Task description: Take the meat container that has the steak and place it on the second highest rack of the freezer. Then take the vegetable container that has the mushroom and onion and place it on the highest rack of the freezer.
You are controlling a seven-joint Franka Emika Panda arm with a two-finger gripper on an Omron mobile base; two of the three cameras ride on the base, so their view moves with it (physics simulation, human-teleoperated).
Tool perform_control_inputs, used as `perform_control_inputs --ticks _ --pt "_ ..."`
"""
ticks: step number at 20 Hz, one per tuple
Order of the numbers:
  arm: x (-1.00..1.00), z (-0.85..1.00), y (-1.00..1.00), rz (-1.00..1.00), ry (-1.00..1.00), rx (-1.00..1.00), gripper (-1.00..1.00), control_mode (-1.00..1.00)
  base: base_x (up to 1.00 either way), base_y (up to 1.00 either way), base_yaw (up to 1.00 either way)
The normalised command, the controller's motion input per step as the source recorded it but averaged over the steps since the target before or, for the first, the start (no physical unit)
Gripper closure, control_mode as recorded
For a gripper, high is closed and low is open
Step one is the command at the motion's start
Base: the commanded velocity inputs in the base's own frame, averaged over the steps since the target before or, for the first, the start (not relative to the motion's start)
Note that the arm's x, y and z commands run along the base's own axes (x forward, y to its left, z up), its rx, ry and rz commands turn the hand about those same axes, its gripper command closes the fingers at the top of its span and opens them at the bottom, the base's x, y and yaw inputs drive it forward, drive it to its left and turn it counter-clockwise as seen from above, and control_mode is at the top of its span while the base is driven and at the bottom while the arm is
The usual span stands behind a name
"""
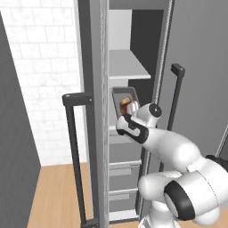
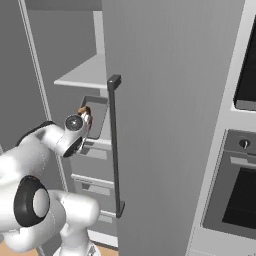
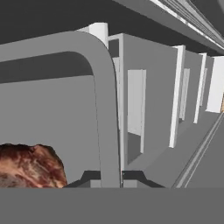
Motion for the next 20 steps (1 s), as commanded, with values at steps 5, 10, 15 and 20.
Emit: perform_control_inputs --ticks 5,10,15,20 --pt "0.37 -0.04 0.06 -0.01 0.01 0.00 1.00 -1.00 0.00 0.00 0.00" --pt "0.43 -0.07 0.06 -0.03 0.01 0.00 1.00 -1.00 0.00 0.00 0.00" --pt "0.39 -0.06 0.05 -0.02 0.02 0.00 1.00 -1.00 0.00 0.00 0.00" --pt "0.40 -0.04 0.05 -0.01 0.01 0.00 1.00 -1.00 0.00 0.00 0.00"
